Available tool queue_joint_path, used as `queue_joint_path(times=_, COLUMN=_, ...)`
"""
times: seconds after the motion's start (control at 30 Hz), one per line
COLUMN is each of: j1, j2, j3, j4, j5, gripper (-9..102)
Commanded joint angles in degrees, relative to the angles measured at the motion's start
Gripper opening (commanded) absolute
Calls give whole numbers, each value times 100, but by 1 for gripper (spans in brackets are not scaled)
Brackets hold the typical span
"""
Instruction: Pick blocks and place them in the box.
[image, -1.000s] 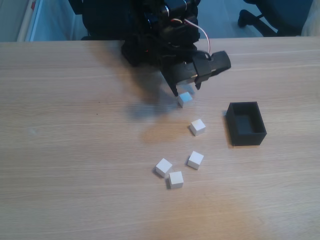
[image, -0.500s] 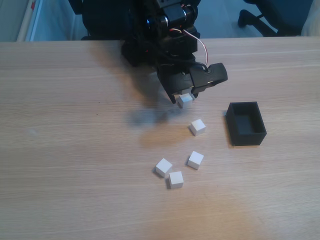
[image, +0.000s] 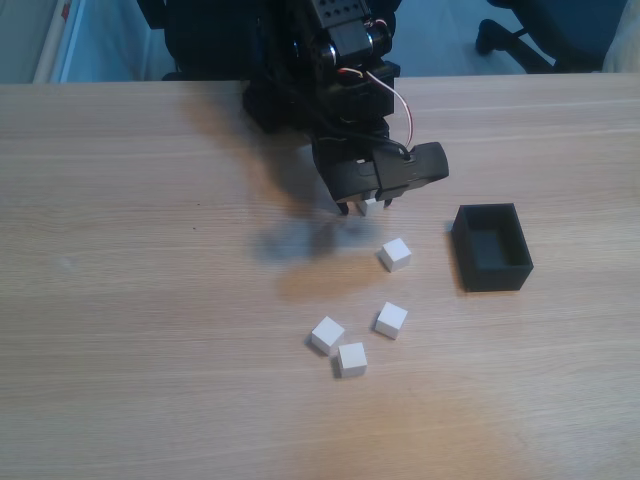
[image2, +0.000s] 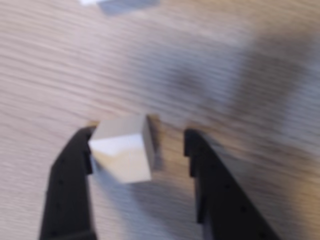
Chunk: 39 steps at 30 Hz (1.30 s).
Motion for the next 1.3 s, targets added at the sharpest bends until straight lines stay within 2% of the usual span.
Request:
queue_joint_path(times=0.0, j1=-35, j2=-26, j3=0, j4=-97, j5=105, gripper=17)
queue_joint_path(times=0.3, j1=-26, j2=-26, j3=26, j4=-88, j5=193, gripper=0)
queue_joint_path(times=0.5, j1=18, j2=123, j3=-202, j4=158, j5=114, gripper=0)
queue_joint_path(times=0.67, j1=-396, j2=352, j3=-932, j4=519, j5=141, gripper=0)
queue_joint_path(times=1.0, j1=-1055, j2=-1292, j3=-3779, j4=1178, j5=729, gripper=1)
queue_joint_path(times=1.27, j1=-1292, j2=-2276, j3=-4913, j4=1283, j5=993, gripper=5)
